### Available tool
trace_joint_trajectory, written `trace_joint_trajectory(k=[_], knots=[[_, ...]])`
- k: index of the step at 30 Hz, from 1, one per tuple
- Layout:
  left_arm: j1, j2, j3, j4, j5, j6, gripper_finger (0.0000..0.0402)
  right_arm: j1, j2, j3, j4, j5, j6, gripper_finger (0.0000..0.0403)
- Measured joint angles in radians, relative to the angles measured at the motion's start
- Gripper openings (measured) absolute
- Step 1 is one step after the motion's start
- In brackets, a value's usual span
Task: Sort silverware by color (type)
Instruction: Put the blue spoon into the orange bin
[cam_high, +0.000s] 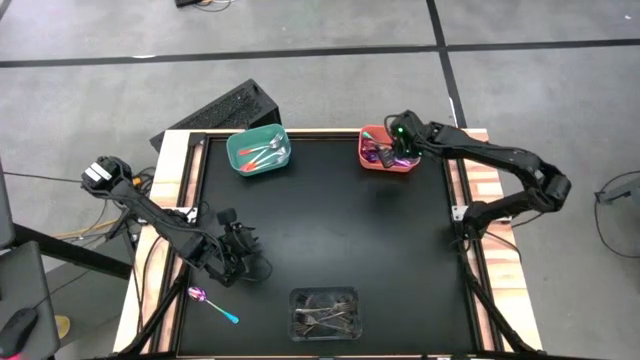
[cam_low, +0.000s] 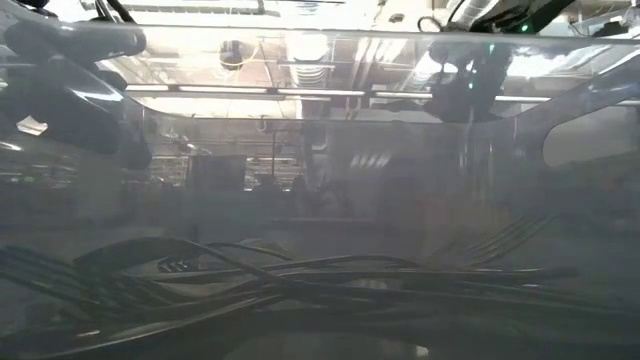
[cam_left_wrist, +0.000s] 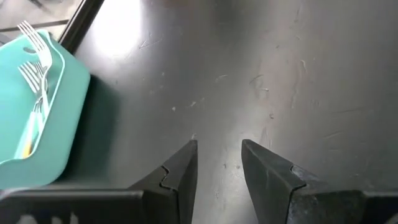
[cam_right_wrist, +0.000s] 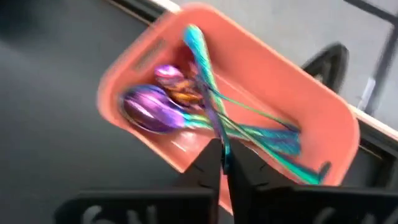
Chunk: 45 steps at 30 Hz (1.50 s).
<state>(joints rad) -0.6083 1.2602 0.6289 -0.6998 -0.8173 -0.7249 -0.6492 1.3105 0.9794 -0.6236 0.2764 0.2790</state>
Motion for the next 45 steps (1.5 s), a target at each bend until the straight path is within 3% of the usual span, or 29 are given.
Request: trace_joint_trajectory(k=[5, 9, 14, 18, 24, 31, 35, 39, 45], knots=[[0.000, 0.000, 0.000, 0.000, 0.029, -0.010, 0.0116, -0.012, 0.039, -0.002, -0.018, 0.033, -0.017, 0.0103], [0.000, 0.000, 0.000, -0.004, 0.103, -0.021, 0.0116, -0.020, 0.032, -0.002, -0.062, 0.147, 0.050, 0.0164], [0.000, 0.000, 0.000, -0.026, 0.193, -0.046, 0.0116, 0.023, -0.018, -0.001, -0.085, 0.170, 0.072, 0.0205], [0.000, 0.000, 0.000, -0.025, 0.353, -0.044, 0.0116, 0.149, -0.065, -0.001, -0.067, 0.194, 0.088, 0.0208], [-0.027, 0.000, 0.000, -0.024, 0.702, -0.048, 0.0116, 0.403, -0.119, -0.001, 0.009, 0.312, 0.128, 0.0194], [-0.182, 0.000, 0.011, -0.022, 0.895, -0.152, 0.0094, 0.690, -0.115, -0.001, 0.156, 0.486, 0.165, 0.0184], [-0.273, 0.001, 0.018, 0.043, 0.908, -0.208, 0.0070, 0.759, -0.074, -0.003, 0.210, 0.558, 0.166, 0.0182], [-0.363, 0.019, 0.018, 0.139, 0.829, -0.238, 0.0060, 0.781, -0.038, -0.002, 0.247, 0.560, 0.170, 0.0182], [-0.437, 0.109, 0.018, 0.172, 0.835, -0.265, 0.0060, 0.787, 0.002, -0.002, 0.271, 0.556, 0.193, 0.0182]])
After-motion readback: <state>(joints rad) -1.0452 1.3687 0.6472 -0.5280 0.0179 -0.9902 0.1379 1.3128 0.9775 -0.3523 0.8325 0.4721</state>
